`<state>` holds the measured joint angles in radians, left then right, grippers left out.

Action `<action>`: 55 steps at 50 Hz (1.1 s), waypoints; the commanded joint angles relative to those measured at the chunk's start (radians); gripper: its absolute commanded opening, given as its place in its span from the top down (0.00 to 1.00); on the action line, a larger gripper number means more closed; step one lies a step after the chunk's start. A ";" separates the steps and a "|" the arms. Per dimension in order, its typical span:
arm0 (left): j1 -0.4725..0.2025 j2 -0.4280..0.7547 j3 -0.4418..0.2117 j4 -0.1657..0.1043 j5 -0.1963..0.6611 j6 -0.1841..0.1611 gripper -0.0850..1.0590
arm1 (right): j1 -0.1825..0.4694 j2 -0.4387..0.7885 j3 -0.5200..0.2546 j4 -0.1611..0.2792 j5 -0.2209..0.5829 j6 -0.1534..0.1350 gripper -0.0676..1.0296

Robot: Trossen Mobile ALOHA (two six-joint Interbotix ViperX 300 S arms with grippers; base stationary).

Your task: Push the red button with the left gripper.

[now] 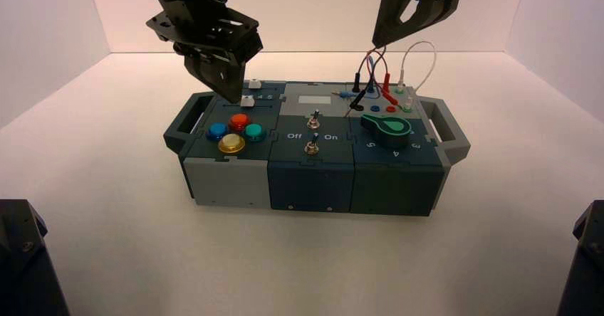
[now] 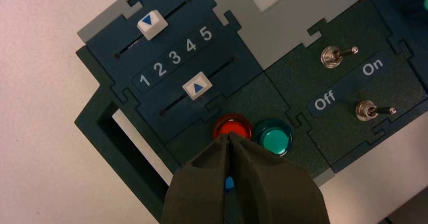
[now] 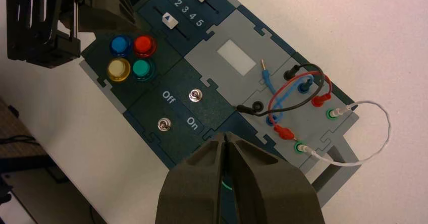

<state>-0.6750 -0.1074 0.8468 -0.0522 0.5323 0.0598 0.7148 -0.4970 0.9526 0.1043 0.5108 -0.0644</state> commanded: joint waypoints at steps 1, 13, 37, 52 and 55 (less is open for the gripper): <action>-0.003 -0.003 -0.029 0.000 -0.006 0.000 0.95 | 0.006 -0.008 -0.028 0.005 -0.008 0.000 0.96; -0.006 0.054 -0.032 -0.006 -0.006 0.000 0.95 | 0.008 -0.012 -0.026 0.006 -0.006 0.000 0.96; -0.023 0.152 -0.034 -0.006 -0.037 -0.017 0.95 | 0.006 -0.035 -0.021 0.009 -0.006 0.003 0.96; -0.021 -0.031 -0.057 0.006 0.003 -0.040 0.95 | 0.006 -0.061 -0.017 0.021 -0.006 0.005 0.96; -0.021 -0.052 -0.061 0.008 0.029 -0.044 0.95 | 0.006 -0.063 -0.015 0.026 -0.003 0.006 0.96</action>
<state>-0.6934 -0.1012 0.8130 -0.0491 0.5354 0.0230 0.7148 -0.5461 0.9526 0.1212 0.5108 -0.0614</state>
